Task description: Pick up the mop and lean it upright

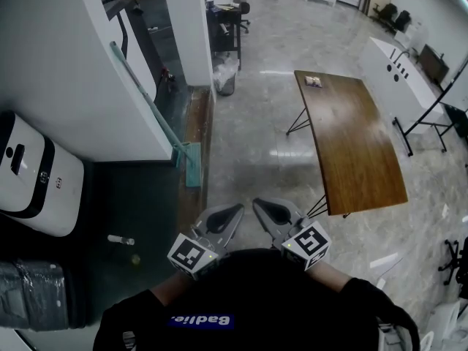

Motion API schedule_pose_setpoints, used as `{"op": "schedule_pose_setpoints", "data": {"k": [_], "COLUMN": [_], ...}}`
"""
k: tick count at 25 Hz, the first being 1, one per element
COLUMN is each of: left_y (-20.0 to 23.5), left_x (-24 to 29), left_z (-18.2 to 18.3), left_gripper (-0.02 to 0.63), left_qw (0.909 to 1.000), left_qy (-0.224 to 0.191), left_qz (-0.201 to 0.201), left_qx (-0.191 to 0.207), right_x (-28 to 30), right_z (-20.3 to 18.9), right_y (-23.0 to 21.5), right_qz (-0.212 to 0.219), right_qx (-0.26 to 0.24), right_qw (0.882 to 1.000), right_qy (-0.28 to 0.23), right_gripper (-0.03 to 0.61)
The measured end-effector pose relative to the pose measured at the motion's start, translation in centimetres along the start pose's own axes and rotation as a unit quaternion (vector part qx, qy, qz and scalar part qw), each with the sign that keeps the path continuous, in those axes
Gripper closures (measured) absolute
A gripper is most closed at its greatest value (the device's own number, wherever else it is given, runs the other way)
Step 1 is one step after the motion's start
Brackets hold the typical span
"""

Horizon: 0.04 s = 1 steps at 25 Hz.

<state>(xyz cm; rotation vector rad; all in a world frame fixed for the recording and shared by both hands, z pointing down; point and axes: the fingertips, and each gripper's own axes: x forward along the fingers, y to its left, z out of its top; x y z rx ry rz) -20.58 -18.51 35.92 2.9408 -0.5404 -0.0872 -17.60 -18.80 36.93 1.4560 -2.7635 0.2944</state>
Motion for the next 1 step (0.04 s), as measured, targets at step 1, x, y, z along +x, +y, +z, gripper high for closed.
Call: {"op": "schedule_pose_setpoints", "data": {"k": [1], "left_y": [-0.01], "left_x": [-0.07], "left_z": [0.02], "left_gripper": [0.594], "left_qw": [1.0000], "left_qy": [-0.001], "left_qz": [0.000], "left_qx": [-0.001], "right_x": [0.02], "right_z": [0.04], "right_y": [0.07], "right_qz": [0.000], "right_qx": [0.000], "right_qw": [1.000], "right_qy": [0.000], "right_gripper": [0.576]}}
